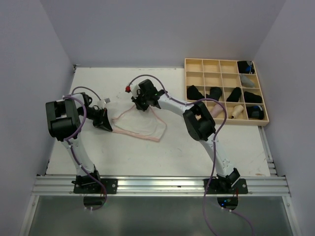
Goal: Roll the underwear
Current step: Move the underwear to the center of the board
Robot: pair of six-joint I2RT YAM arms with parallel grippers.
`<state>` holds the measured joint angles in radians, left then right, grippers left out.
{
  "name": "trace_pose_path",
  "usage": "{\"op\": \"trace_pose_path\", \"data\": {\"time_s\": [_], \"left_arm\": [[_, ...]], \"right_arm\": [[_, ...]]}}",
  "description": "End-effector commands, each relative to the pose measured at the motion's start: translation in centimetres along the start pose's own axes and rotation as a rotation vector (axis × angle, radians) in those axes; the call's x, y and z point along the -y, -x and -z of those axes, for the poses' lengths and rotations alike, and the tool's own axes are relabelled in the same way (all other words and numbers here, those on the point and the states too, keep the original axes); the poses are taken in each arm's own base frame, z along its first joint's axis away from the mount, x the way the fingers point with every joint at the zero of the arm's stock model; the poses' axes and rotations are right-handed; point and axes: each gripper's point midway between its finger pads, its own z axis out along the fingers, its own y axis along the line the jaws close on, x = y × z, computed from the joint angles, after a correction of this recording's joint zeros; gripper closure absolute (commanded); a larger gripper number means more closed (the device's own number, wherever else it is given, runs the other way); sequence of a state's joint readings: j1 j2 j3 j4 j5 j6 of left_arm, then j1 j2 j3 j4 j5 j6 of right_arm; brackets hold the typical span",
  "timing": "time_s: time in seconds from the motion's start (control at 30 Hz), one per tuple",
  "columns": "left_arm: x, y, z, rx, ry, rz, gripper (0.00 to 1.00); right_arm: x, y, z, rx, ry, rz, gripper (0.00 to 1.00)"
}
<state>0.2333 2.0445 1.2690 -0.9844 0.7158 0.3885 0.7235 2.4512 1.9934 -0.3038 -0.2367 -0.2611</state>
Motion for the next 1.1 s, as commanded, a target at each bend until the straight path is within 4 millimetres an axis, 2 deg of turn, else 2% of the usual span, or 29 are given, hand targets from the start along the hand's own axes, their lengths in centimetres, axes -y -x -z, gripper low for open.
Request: {"op": "trace_pose_path", "data": {"time_s": [0.0,0.17,0.27,0.4,0.5,0.53,0.57,0.6,0.63,0.67,0.73,0.77,0.8,0.83,0.87,0.9,0.93,0.97,1.0,1.03,1.07], "left_arm": [[-1.8,-0.3,-0.2,-0.017,0.080,-0.064,1.00],[-2.3,-1.0,-0.2,-0.034,0.108,-0.074,1.00],[-2.2,-1.1,-0.2,-0.032,0.104,-0.077,1.00],[-1.2,-0.6,-0.3,-0.009,0.049,-0.078,1.00],[-1.0,-0.4,-0.2,0.006,0.051,-0.076,1.00],[-0.8,-0.2,0.0,0.013,0.049,-0.079,0.90],[-0.5,0.0,0.1,0.025,0.041,-0.088,0.85],[0.3,0.3,0.2,0.048,0.005,-0.099,0.80],[1.2,0.9,0.8,0.081,-0.009,-0.124,0.70],[1.9,1.4,1.2,0.112,-0.030,-0.144,0.67],[4.6,2.9,2.7,0.210,-0.093,-0.234,0.57],[5.2,3.8,3.3,0.260,-0.093,-0.283,0.54],[6.1,4.2,3.8,0.297,-0.109,-0.328,0.52],[7.3,4.7,5.2,0.347,-0.090,-0.401,0.50],[7.6,5.4,5.9,0.389,-0.066,-0.468,0.49],[7.7,5.7,6.6,0.414,-0.027,-0.522,0.48],[8.2,5.9,7.6,0.449,0.026,-0.622,0.47],[8.1,6.6,8.3,0.484,0.073,-0.706,0.47],[7.4,6.6,8.5,0.483,0.138,-0.809,0.47],[7.5,6.9,9.4,0.504,0.187,-0.895,0.48],[7.3,7.5,9.7,0.514,0.227,-0.976,0.48]], "right_arm": [[3.0,-0.7,2.5,-0.046,-0.078,-0.101,1.00],[5.9,-1.4,3.3,-0.054,-0.146,-0.145,1.00],[6.6,-1.5,3.5,-0.049,-0.153,-0.139,1.00],[5.8,-1.6,3.1,-0.053,-0.096,-0.122,0.87],[5.9,-0.9,3.5,-0.042,-0.098,-0.100,0.80],[5.9,-0.3,3.9,-0.034,-0.095,-0.089,0.72],[6.0,-0.1,4.2,-0.032,-0.098,-0.081,0.65],[6.2,0.1,4.8,-0.039,-0.099,-0.068,0.56],[6.0,1.2,5.8,-0.023,-0.092,-0.059,0.54],[6.1,2.3,6.9,-0.006,-0.087,-0.052,0.53],[5.9,3.1,9.1,0.002,-0.059,-0.056,0.52],[4.9,4.6,11.1,0.038,-0.009,-0.040,0.52],[4.8,4.6,12.6,0.037,0.006,-0.044,0.52],[4.2,3.7,13.3,0.022,0.031,-0.043,0.52],[3.1,5.2,16.0,0.071,0.068,0.009,0.52],[2.7,4.7,17.0,0.065,0.082,0.025,0.52],[1.9,2.7,17.1,0.025,0.101,0.030,0.51],[1.1,3.3,19.1,0.052,0.117,0.094,0.51],[-0.1,2.0,19.6,0.015,0.153,0.094,0.51],[-1.1,0.1,19.8,-0.024,0.189,0.083,0.53],[-1.9,-0.8,20.3,-0.045,0.220,0.113,0.55]]}}
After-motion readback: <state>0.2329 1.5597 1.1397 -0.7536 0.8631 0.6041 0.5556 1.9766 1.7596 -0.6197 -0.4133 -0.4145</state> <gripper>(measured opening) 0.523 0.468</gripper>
